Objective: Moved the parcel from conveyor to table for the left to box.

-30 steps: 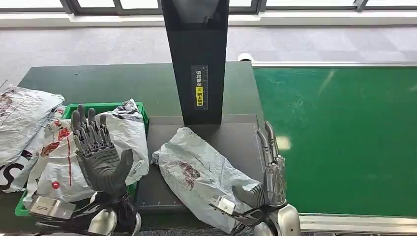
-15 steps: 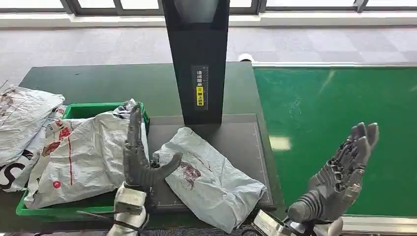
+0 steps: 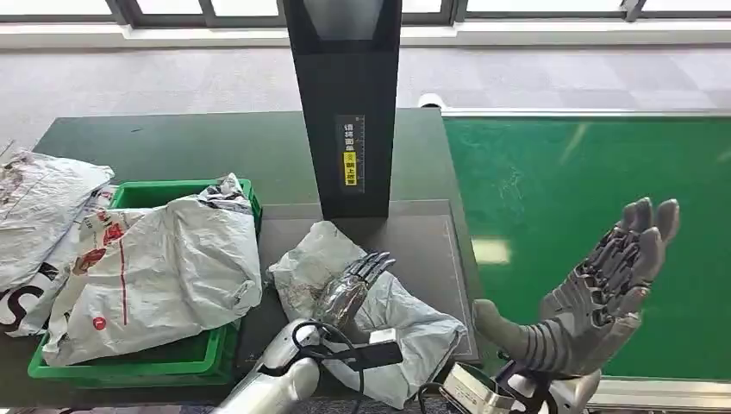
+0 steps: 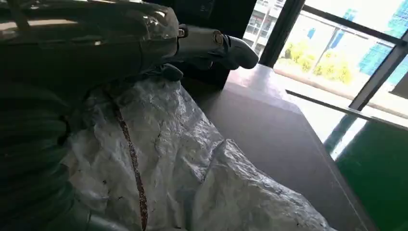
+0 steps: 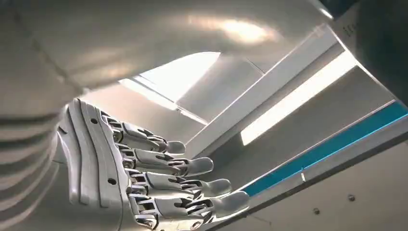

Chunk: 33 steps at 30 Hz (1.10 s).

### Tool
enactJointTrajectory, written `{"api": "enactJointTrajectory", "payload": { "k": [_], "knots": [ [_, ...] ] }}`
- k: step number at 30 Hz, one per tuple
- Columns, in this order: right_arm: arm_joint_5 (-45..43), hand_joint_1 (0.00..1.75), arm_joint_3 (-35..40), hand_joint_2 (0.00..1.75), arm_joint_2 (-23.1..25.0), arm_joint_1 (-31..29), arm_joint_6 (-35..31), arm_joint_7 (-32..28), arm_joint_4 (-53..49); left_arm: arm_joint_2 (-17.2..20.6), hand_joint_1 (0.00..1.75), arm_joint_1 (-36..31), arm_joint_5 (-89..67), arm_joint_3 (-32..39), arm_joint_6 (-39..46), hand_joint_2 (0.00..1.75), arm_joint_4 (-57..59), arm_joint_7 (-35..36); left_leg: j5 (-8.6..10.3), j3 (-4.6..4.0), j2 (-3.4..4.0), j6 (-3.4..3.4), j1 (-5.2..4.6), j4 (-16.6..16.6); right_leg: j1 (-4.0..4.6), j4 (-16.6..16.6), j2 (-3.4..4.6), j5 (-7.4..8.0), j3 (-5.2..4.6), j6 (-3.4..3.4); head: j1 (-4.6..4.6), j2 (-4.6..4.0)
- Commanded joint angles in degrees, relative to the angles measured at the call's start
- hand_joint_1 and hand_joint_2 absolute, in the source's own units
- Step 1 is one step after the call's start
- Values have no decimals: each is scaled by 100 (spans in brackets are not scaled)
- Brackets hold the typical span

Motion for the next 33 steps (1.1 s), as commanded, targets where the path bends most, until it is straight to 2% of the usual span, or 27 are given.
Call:
{"api": "enactJointTrajectory", "payload": {
  "k": [1, 2, 10, 11, 12, 16, 33],
  "knots": [
    [-28, 0, -56, 175, 147, -405, -9, 15, 354, 161, 0, -222, -236, -261, -179, 175, 777, 180, 1, 7, 17, 1, -1, -6, -1, -5, 13, 5, 2, 0, 0, 0],
    [-13, 0, -99, 175, 147, -389, -9, 15, 336, 158, 0, -248, -617, -295, -72, 175, 832, 597, 5, 9, 23, 2, -2, -14, -2, -12, 18, 10, 2, -1, 0, 0],
    [-17, 0, -103, 175, 147, -371, -9, 15, 328, 236, 0, -334, -1052, -211, -67, 175, 969, 1128, 3, 11, 19, 3, 1, -8, -1, -8, 10, 7, 14, 3, 0, 0],
    [-26, 0, -96, 175, 147, -369, -9, 15, 350, 233, 72, -321, -1172, -218, -120, 175, 1015, 1281, 11, 11, 27, 3, -1, -18, -2, -17, 18, 16, 11, 1, 0, 0],
    [-26, 0, -96, 175, 147, -369, -9, 15, 350, 233, 175, -321, -1172, -218, -120, 175, 1015, 1281, 6, 9, 24, 4, -2, -11, -3, -8, 15, 9, 14, 2, 0, 0],
    [-50, 0, -89, 175, 147, -399, -9, 15, 424, 262, 175, -256, -1348, -198, -393, 175, 1181, 1461, 8, -20, 32, 1, 0, -22, -1, -21, 22, 13, 28, 4, 0, 0],
    [-70, 0, -84, 175, 145, -413, -9, 15, 475, 244, 175, -249, -1404, -149, -518, 175, 1242, 1529, -11, 12, 30, -5, -2, -17, 0, -13, 22, -8, 55, -1, 0, 0]
  ]
}}
